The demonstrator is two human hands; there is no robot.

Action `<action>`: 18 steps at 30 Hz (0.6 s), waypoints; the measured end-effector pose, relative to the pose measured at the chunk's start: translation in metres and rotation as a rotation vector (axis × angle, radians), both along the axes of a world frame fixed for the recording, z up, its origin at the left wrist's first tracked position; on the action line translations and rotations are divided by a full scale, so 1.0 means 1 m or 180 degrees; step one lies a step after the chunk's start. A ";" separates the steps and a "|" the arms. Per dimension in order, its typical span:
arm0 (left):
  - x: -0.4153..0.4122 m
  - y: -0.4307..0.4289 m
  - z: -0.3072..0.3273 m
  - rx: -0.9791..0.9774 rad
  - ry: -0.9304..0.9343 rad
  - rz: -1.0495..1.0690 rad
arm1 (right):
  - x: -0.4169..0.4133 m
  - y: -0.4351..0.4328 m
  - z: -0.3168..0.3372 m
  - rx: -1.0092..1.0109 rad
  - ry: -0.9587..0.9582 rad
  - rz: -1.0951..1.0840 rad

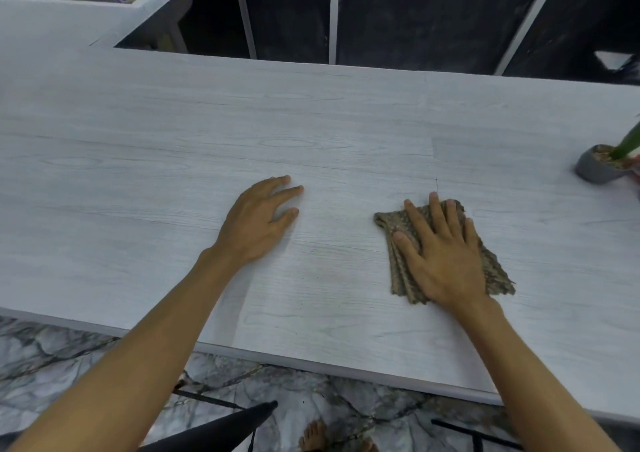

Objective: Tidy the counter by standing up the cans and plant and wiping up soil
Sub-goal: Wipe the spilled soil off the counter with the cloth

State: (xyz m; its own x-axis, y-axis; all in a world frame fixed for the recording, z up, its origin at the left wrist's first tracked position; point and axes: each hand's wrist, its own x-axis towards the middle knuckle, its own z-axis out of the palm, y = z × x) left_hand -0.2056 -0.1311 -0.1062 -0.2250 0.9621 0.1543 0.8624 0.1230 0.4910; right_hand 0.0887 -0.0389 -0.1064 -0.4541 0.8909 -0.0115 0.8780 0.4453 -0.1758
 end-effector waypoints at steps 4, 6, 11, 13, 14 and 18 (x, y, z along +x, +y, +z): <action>0.011 0.014 -0.001 0.0004 0.0017 -0.0046 | -0.023 0.024 0.001 -0.0120 0.0030 0.0027; 0.015 0.016 -0.005 -0.0062 0.0007 -0.0078 | -0.042 0.019 0.002 -0.0136 0.0090 0.0270; 0.011 0.018 -0.010 -0.0060 -0.0033 -0.0102 | -0.033 0.002 -0.004 -0.0043 0.0179 0.0662; 0.011 0.019 -0.011 -0.0075 -0.0031 -0.0110 | -0.019 0.016 -0.003 -0.0068 0.0145 0.0435; 0.012 0.019 -0.012 -0.0086 -0.0045 -0.0110 | -0.018 0.024 -0.002 -0.0097 0.0119 0.0311; 0.012 0.018 -0.011 -0.0134 -0.0149 -0.0126 | -0.056 0.021 0.000 -0.0128 0.0125 0.0428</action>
